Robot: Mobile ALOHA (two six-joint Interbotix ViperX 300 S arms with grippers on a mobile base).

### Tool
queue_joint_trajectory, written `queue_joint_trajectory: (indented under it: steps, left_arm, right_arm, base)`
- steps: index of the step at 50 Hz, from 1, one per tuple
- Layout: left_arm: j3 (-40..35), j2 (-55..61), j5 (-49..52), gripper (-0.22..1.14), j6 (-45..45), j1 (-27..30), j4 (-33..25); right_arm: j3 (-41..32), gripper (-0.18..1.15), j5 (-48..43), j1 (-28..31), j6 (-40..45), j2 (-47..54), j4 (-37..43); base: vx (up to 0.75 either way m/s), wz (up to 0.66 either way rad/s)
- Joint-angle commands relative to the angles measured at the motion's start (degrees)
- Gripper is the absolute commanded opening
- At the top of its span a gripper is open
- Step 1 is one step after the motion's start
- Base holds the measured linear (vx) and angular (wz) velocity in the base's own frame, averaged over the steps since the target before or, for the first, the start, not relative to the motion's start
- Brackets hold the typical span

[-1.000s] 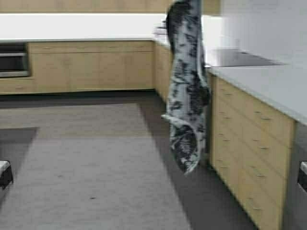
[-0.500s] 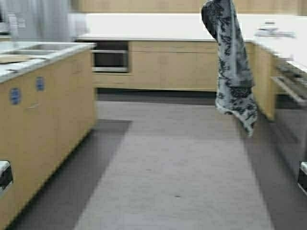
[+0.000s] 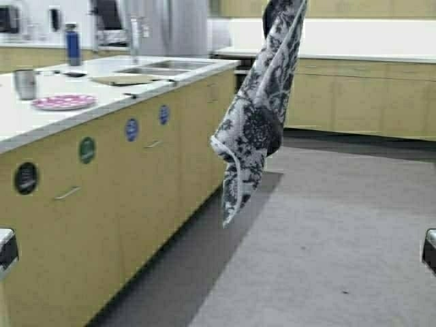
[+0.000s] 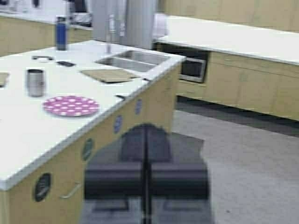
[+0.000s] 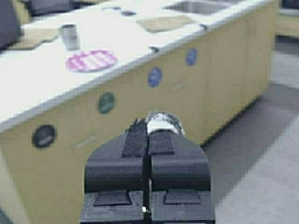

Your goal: Get the cloth and wipe up the spill under the wine glass

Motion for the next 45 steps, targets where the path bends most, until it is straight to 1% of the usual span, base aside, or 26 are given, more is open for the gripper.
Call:
queue_joint_trajectory:
  steps: [1, 29, 39, 45]
  left_arm:
    - [-0.79, 1.32, -0.70, 0.03, 0.09, 0.09, 0.00]
    - [-0.62, 2.37, -3.52, 0.03, 0.35, 0.09, 0.35]
    - [-1.93, 2.81, -3.52, 0.03, 1.14, 0.09, 0.35]
    - [-3.16, 5.45, -3.78, 0.03, 1.41, 0.09, 0.35]
  right_arm:
    - [-1.32, 0.06, -0.88, -0.26, -0.35, -1.05, 0.18]
    - [0.00, 0.06, -0.97, -0.26, -0.35, -1.23, 0.18]
    - [-0.18, 0.06, -0.88, -0.26, -0.35, -1.23, 0.26]
    - [-0.35, 0.06, -0.88, -0.26, -0.35, -1.23, 0.26]
  base:
    - [0.06, 0.30]
    - [0.10, 0.32]
    - [0.12, 0.23]
    - [0.13, 0.20]
